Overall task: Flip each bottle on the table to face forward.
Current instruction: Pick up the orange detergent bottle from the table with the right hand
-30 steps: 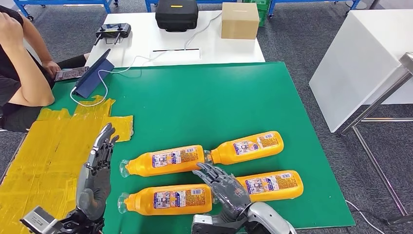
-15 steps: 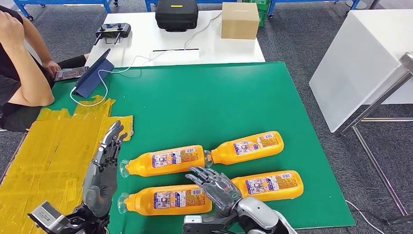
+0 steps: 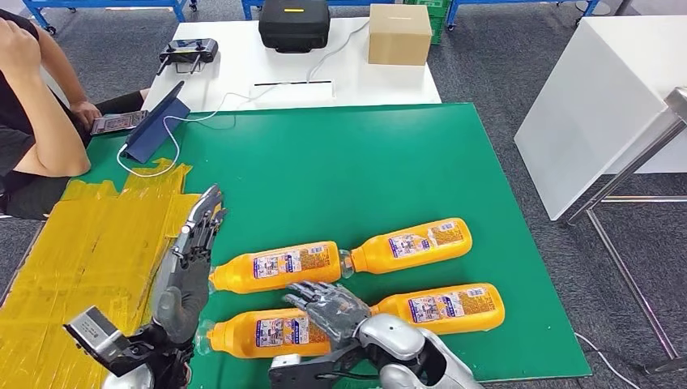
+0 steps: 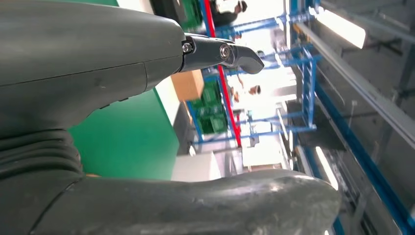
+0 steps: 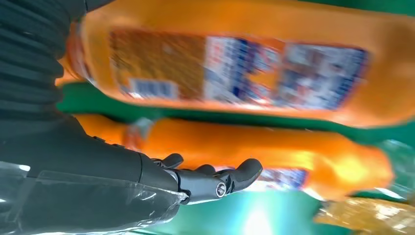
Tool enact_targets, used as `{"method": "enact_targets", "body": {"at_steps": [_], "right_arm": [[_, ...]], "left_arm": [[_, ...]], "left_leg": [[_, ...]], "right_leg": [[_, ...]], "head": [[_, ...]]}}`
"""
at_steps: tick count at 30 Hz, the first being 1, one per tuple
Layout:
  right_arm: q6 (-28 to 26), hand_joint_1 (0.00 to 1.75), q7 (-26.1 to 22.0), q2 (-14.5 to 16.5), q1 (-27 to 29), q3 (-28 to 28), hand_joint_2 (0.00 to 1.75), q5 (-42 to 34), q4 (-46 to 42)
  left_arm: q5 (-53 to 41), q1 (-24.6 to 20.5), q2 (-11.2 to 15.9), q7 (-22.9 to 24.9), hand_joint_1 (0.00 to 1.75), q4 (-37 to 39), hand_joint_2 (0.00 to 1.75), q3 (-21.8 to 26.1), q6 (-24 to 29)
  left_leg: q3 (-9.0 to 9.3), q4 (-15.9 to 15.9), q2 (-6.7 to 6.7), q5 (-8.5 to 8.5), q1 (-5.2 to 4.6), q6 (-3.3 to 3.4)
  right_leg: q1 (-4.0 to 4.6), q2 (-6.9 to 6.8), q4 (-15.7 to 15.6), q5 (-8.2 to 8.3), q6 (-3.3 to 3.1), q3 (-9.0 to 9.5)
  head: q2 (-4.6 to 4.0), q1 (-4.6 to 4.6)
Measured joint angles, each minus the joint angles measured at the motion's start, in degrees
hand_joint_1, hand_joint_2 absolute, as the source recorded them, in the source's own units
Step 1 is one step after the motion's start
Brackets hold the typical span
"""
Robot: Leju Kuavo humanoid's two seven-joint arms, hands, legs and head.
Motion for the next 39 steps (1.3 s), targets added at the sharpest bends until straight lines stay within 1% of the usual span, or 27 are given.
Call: {"method": "enact_targets", "body": {"at_steps": [8,14,21,23,26,28,31,34,35,38,39], "right_arm": [[0.2,0.0,0.8,0.9,-2.9,3.3,1.75,-1.4,1.5],[4.1,0.0,1.0,1.1,-6.4,6.8,1.75,-1.5,5.2],[4.5,0.0,1.0,1.4,-8.4,8.9,1.75,-1.3,8.6],[5.4,0.0,0.9,1.4,-8.7,9.2,1.75,-1.3,9.1],[8.2,0.0,-0.6,1.4,-9.5,10.2,1.75,-1.0,10.8],[9.4,0.0,-2.4,1.3,-10.2,11.1,1.75,-0.3,12.5],[10.0,0.0,-4.9,1.3,-11.3,12.4,1.75,1.2,15.0],[10.9,0.0,-5.8,1.4,-12.3,13.3,1.75,2.2,16.7],[11.1,0.04,-6.1,1.4,-12.7,13.6,1.75,2.5,17.1],[12.2,1.35,-7.0,1.6,-13.7,14.4,1.75,2.8,18.1],[12.7,1.75,-7.3,1.6,-14.0,14.5,1.75,2.8,18.4]], "left_arm": [[0.6,-1.1,-0.1,0.3,0.0,-0.1,0.0,-1.1,0.6],[1.4,-2.1,-0.2,0.4,0.0,-0.1,0.0,-1.3,0.4],[1.6,-2.8,-0.3,0.7,0.0,0.0,0.0,-1.3,0.3],[1.6,-2.8,-0.3,0.7,0.0,0.0,0.0,-1.3,0.3],[1.7,-3.0,-0.3,0.7,0.0,0.0,0.0,-1.3,0.3],[1.8,-3.3,-0.3,0.2,0.0,0.3,0.0,-1.2,0.3],[2.4,-4.0,0.0,-1.0,0.0,1.1,0.0,-0.9,0.3],[2.5,-4.6,0.2,-1.5,0.0,1.9,0.0,-0.5,0.0],[2.5,-4.8,0.2,-1.6,0.0,2.2,0.0,-0.4,-0.1],[2.5,-5.4,0.3,-2.1,0.0,2.9,0.0,-0.3,-0.2],[2.5,-5.5,0.3,-2.2,0.0,3.1,0.0,-0.2,-0.2]], "left_leg": [[-0.02,0.0,0.0,0.0,-0.01,0.0],[-0.01,0.0,-0.02,0.0,-0.01,0.0],[-0.01,0.0,0.0,0.01,0.0,-0.01],[-0.01,0.0,-0.01,0.01,0.0,-0.01],[-0.01,0.0,0.0,0.01,0.0,0.0],[0.0,0.0,0.0,0.01,-0.01,0.0],[0.08,0.0,0.05,0.0,-0.01,0.0],[0.24,0.0,0.07,0.0,-0.01,0.0],[0.29,0.0,0.07,0.0,0.0,0.0],[0.41,0.0,0.08,0.01,0.0,-0.01],[0.44,0.0,0.08,0.01,0.0,-0.01]], "right_leg": [[-0.01,0.0,0.0,0.0,0.0,0.0],[0.0,-0.01,0.0,0.0,0.0,0.0],[0.0,0.0,0.0,0.02,0.01,0.0],[0.0,0.0,0.0,0.01,0.01,-0.01],[0.0,0.0,0.0,0.01,0.01,-0.01],[-0.01,0.0,0.0,0.01,0.01,0.0],[0.0,0.02,0.0,0.02,0.01,0.05],[0.0,0.03,0.0,0.02,0.01,0.18],[0.0,0.03,0.0,0.02,0.01,0.23],[0.01,0.03,0.0,0.03,0.0,0.33],[0.01,0.03,0.0,0.05,-0.04,0.36]], "head": [[0.0,0.01],[0.01,0.01],[0.01,0.0],[0.0,0.0],[0.0,0.0],[0.0,0.01],[0.0,-0.01],[0.01,-0.01],[0.01,-0.01],[0.0,0.0],[0.0,0.0]]}}
